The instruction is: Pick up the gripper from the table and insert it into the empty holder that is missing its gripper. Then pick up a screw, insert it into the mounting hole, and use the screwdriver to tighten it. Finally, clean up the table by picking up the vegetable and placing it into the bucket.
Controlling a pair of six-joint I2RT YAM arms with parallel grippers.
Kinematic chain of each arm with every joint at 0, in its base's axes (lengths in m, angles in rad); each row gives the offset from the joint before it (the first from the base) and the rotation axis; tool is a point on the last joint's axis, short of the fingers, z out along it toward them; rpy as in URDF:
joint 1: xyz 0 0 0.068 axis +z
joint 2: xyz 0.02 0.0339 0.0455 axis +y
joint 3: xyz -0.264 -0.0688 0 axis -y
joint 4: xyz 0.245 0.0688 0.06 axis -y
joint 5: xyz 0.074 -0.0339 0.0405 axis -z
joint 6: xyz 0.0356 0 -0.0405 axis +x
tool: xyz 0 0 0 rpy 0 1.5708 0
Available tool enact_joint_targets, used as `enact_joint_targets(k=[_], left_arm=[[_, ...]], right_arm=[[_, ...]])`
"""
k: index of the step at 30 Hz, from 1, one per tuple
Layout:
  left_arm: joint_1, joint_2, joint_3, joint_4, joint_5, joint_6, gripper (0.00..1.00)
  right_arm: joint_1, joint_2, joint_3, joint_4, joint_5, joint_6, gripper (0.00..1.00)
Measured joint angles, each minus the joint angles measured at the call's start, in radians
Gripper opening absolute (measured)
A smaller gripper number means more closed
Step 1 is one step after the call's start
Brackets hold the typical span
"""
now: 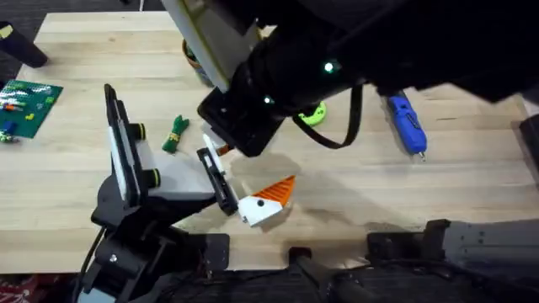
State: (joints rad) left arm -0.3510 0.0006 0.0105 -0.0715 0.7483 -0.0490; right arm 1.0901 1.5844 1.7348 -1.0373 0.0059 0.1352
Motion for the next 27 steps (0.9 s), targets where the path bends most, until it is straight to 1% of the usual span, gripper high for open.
enact_joint_targets(k=[9,27], left_arm=[[0.000,0.000,0.000,0.000,0.000,0.000,0.984],[0.000,0.000,0.000,0.000,0.000,0.000,0.984]], right_arm=[[0.000,0.045,0.000,0.000,0.001,0.000,0.007],[0.000,0.047,0.000,-0.003,0.023,0.000,0.007]])
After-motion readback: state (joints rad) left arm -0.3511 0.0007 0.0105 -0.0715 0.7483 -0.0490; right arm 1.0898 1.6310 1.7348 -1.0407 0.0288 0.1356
